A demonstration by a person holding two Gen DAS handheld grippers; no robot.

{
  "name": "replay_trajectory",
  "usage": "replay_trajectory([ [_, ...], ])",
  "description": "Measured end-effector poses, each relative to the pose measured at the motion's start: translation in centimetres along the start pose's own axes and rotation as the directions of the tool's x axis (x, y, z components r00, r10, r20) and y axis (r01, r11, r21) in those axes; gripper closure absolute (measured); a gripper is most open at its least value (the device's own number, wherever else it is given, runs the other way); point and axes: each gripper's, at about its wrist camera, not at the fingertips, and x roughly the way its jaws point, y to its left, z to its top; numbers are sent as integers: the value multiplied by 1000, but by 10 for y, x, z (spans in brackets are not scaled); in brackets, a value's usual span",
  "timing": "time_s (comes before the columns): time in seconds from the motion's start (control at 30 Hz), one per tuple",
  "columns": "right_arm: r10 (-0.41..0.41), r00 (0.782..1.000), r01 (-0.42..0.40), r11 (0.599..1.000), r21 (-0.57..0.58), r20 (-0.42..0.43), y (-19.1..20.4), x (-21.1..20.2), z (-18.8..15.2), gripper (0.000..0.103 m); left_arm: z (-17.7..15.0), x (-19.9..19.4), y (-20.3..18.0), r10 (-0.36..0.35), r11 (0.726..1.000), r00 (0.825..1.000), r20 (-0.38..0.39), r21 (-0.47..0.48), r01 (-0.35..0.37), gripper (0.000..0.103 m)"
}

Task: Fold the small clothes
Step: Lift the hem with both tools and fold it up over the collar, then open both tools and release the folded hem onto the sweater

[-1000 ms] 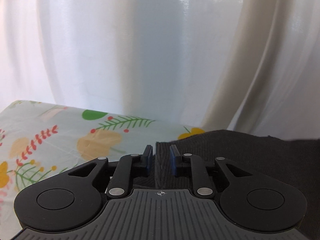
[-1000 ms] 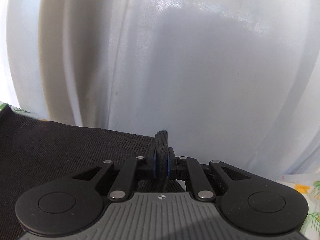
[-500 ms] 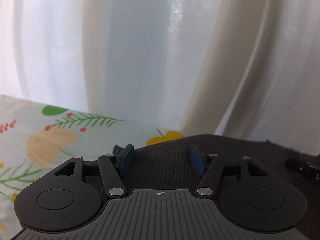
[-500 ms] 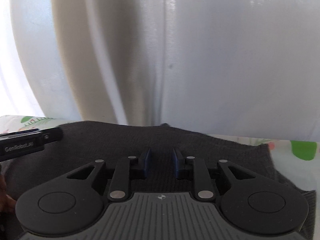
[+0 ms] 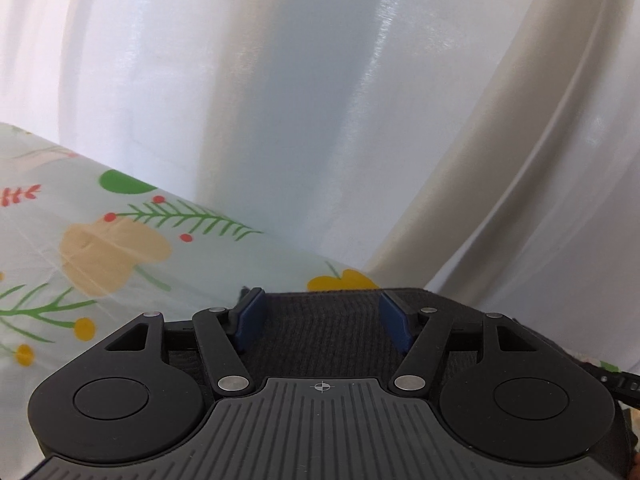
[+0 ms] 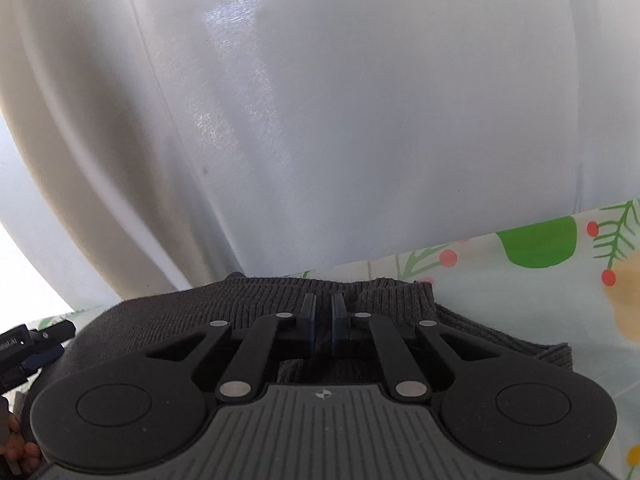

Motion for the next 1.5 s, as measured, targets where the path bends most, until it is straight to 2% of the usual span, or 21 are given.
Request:
replay_trajectory([
  [0.03, -24, 1000, 25, 999, -36, 4, 7, -1, 2, 91, 0, -6, 3, 21, 1000, 1000, -11, 2, -21, 33],
  [0.07, -36, 999, 36, 997, -65, 7, 12, -13, 0, 75, 1, -13, 6, 27, 1000, 999, -32, 7, -27, 33],
  [0.1, -14, 1000, 15, 996, -89, 7, 16, -27, -4, 68, 0, -22, 12, 10, 1000, 998, -58, 9, -10, 33],
  [0.17, 19, 1000, -19, 993, -118, -1, 18, -55, -15, 68, -4, -40, 22, -45, 999, 996, -76, 10, 46, 30],
  [0.2, 24, 1000, -25, 989, -146, -12, 19, -69, -23, 69, -8, -50, 27, -46, 998, 995, -84, 36, 49, 29],
  [0.27, -3, 1000, -2, 975, -220, -22, 20, -87, -40, 69, -14, -64, 32, -3, 995, 996, -94, 100, 13, 29],
  [0.33, -69, 997, 56, 955, -291, -34, 14, -103, -55, 74, -19, -76, 40, 52, 990, 993, -110, 139, -36, 29],
  [0.4, -84, 996, 70, 954, -292, -36, 6, -114, -60, 76, -20, -84, 54, 83, 991, 987, -137, 118, -67, 29],
  [0.47, -188, 982, 175, 935, -309, -13, 6, -124, -62, 76, -19, -91, 67, 101, 993, 981, -167, 77, -89, 29],
  [0.5, -190, 982, 180, 938, -295, -6, 5, -130, -61, 74, -18, -93, 74, 93, 995, 979, -184, 48, -85, 29],
  [0.53, -167, 986, 159, 955, -250, -9, 5, -139, -58, 73, -17, -96, 82, 53, 999, 978, -201, 3, -54, 29],
  [0.6, -71, 997, 64, 984, -166, -35, 6, -149, -55, 71, -16, -98, 94, -42, 996, 974, -225, -92, 21, 31],
  [0.7, 54, 996, -62, 989, -136, -65, 24, -156, -53, 68, -15, -92, 102, -138, 976, 956, -260, -202, 87, 35],
  [0.8, 113, 990, -126, 977, -173, -83, 51, -153, -59, 68, -18, -82, 102, -187, 962, 939, -289, -249, 115, 39],
  [0.93, 188, 975, -207, 962, -178, -118, 80, -149, -66, 68, -18, -77, 98, -198, 960, 935, -293, -248, 126, 42],
  [1.0, 206, 970, -229, 954, -194, -131, 93, -147, -71, 68, -17, -75, 98, -220, 953, 928, -300, -271, 138, 51],
  [1.07, 212, 967, -239, 949, -205, -143, 103, -146, -75, 68, -18, -73, 96, -211, 954, 928, -306, -272, 127, 59],
  [1.13, 214, 965, -244, 946, -215, -153, 110, -140, -78, 68, -19, -72, 97, -211, 954, 929, -303, -269, 129, 76],
  [1.17, 209, 965, -240, 945, -223, -155, 113, -138, -80, 68, -19, -73, 99, -222, 950, 928, -298, -281, 137, 81],
  [1.37, 203, 964, -238, 947, -217, -172, 115, -129, -85, 68, -21, -72, 104, -263, 931, 923, -279, -326, 166, 83],
  [1.5, 156, 976, -187, 960, -211, -154, 104, -129, -84, 68, -18, -77, 102, -278, 921, 924, -261, -344, 180, 88],
])
